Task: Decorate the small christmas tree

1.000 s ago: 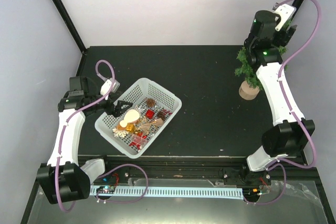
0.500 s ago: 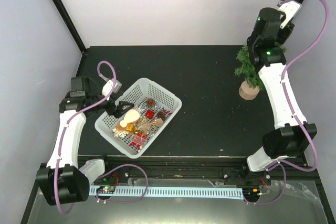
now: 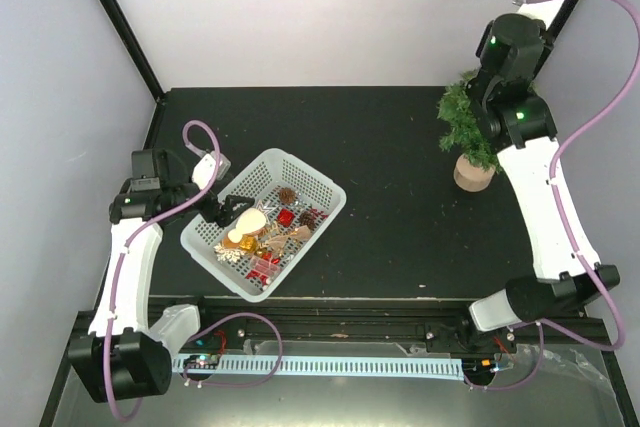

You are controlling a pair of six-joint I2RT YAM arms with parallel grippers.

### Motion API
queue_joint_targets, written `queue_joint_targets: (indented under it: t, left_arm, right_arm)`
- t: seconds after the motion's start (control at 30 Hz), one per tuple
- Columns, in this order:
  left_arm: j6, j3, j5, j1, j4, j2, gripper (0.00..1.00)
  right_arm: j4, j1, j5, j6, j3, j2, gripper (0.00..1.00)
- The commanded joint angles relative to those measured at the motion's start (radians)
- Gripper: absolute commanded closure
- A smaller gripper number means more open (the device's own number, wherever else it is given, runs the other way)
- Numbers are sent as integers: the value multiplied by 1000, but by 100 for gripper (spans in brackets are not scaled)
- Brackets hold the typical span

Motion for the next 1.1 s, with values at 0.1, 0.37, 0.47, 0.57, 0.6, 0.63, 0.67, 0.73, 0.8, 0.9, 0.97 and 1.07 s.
queue_joint_targets:
  t: [0.1, 0.37, 0.47, 0.57, 0.6, 0.63, 0.67, 0.73, 0.8, 0.9, 0.97, 1.07]
  left_arm:
    - [-2, 29, -40, -4, -40, -103, 1]
    - [-42, 59, -85, -4, -64, -209, 1]
    - [-44, 68, -95, -4, -74, -241, 1]
    - [-51, 64, -98, -4, -76, -260, 1]
    - [-54, 63, -99, -4, -77, -263, 1]
    - [-56, 61, -101, -3, -79, -266, 1]
    - [-59, 60, -101, -4, -79, -269, 1]
    - [-65, 55, -103, -4, -78, -276, 1]
    - [-71, 49, -102, -4, -72, -284, 1]
    - [-76, 48, -108, -4, -71, -292, 1]
    - [-78, 47, -110, -4, -70, -296, 1]
    - [-88, 44, -113, -4, -63, -299, 1]
  right_arm:
    - [-70, 130, -26, -57, 102, -83, 99]
    - [-224, 224, -110, 68, 38, -164, 99]
    - [-234, 325, -94, 68, -6, -197, 99]
    - [-247, 440, -39, 69, -40, -217, 99]
    - [-248, 475, -19, 70, -55, -224, 99]
    - [-247, 514, 1, 73, -71, -234, 99]
    - [-244, 535, 17, 74, -88, -244, 99]
    - [-240, 589, 40, 79, -119, -271, 99]
    - [-241, 631, 58, 85, -134, -293, 99]
    - [-239, 689, 83, 88, -154, -317, 99]
    - [-226, 727, 108, 80, -172, -323, 99]
    - [-213, 765, 109, 85, -185, -323, 99]
